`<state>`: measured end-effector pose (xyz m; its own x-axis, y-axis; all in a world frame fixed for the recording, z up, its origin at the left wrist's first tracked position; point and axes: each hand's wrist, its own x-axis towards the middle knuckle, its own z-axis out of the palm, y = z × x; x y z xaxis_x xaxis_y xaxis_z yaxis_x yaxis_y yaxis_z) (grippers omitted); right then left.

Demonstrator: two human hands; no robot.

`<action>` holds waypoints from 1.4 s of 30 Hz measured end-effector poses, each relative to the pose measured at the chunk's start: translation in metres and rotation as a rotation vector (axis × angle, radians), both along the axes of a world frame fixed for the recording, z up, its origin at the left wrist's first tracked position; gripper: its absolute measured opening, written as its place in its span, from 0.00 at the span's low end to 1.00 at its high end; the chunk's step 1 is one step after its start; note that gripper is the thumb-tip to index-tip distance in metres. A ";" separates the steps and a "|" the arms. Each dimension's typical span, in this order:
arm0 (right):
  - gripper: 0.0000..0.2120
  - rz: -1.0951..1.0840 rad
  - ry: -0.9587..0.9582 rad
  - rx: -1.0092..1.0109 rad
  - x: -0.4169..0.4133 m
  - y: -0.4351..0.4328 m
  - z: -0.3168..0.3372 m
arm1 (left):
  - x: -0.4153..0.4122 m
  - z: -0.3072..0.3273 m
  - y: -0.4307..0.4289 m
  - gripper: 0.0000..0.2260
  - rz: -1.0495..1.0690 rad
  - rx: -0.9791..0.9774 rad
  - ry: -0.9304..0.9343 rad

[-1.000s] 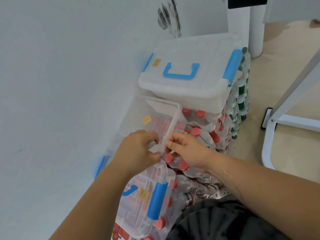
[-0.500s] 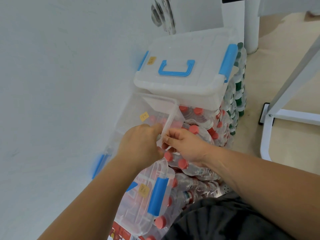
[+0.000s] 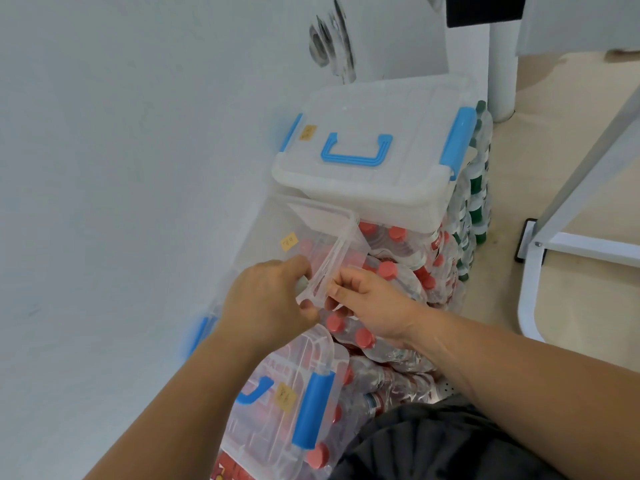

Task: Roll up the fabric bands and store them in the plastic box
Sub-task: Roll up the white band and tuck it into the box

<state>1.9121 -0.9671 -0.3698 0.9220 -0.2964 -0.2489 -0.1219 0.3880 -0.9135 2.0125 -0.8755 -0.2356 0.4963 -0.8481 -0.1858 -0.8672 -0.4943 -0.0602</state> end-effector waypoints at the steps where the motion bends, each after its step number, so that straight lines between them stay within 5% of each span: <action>1: 0.11 0.000 0.001 -0.008 0.000 -0.001 0.000 | 0.000 0.002 0.003 0.12 0.000 -0.035 0.000; 17: 0.10 0.023 0.167 -0.103 0.000 -0.001 0.008 | 0.006 0.000 0.030 0.07 0.060 -0.688 0.007; 23: 0.22 -0.076 0.248 -0.095 0.014 -0.010 0.022 | 0.014 -0.007 0.037 0.06 -0.001 -0.729 0.060; 42: 0.20 -0.046 0.350 -0.126 0.011 -0.001 0.038 | 0.015 0.009 0.023 0.02 0.210 -1.038 0.023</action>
